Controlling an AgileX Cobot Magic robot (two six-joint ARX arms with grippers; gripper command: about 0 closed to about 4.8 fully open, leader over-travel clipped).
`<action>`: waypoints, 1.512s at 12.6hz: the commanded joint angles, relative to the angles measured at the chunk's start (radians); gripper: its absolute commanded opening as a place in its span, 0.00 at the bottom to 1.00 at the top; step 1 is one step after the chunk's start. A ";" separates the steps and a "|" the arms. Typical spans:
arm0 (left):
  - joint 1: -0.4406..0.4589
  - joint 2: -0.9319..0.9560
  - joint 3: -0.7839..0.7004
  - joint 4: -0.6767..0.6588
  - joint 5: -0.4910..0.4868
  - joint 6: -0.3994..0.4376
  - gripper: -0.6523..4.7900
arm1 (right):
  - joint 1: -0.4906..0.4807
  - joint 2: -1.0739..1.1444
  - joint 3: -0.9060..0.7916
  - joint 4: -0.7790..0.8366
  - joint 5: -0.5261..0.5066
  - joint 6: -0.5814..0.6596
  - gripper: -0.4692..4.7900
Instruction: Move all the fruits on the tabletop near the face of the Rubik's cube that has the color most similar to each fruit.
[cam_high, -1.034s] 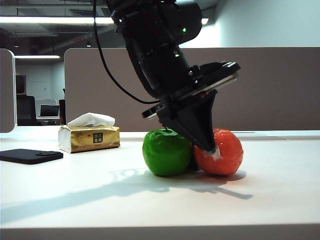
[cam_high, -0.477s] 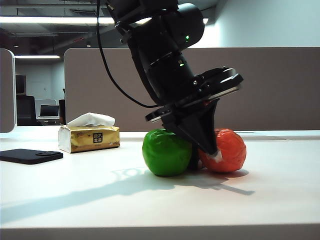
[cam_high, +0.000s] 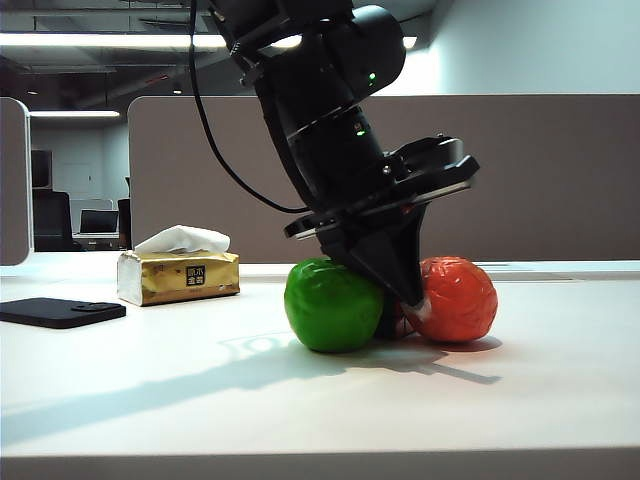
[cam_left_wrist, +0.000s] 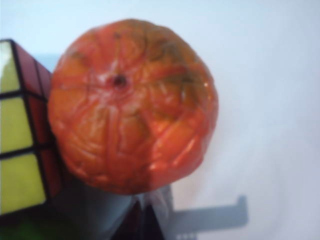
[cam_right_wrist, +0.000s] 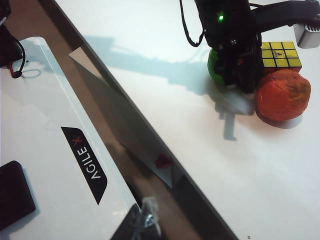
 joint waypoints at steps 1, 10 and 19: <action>0.000 -0.002 0.001 0.016 -0.006 -0.001 0.11 | 0.000 0.001 0.003 0.015 -0.002 0.002 0.09; -0.002 -0.017 0.004 -0.126 0.025 -0.010 0.11 | 0.000 0.001 0.003 0.013 -0.002 0.002 0.09; -0.003 -0.171 0.055 -0.118 0.041 -0.007 0.11 | 0.000 0.001 0.002 0.059 0.051 0.001 0.09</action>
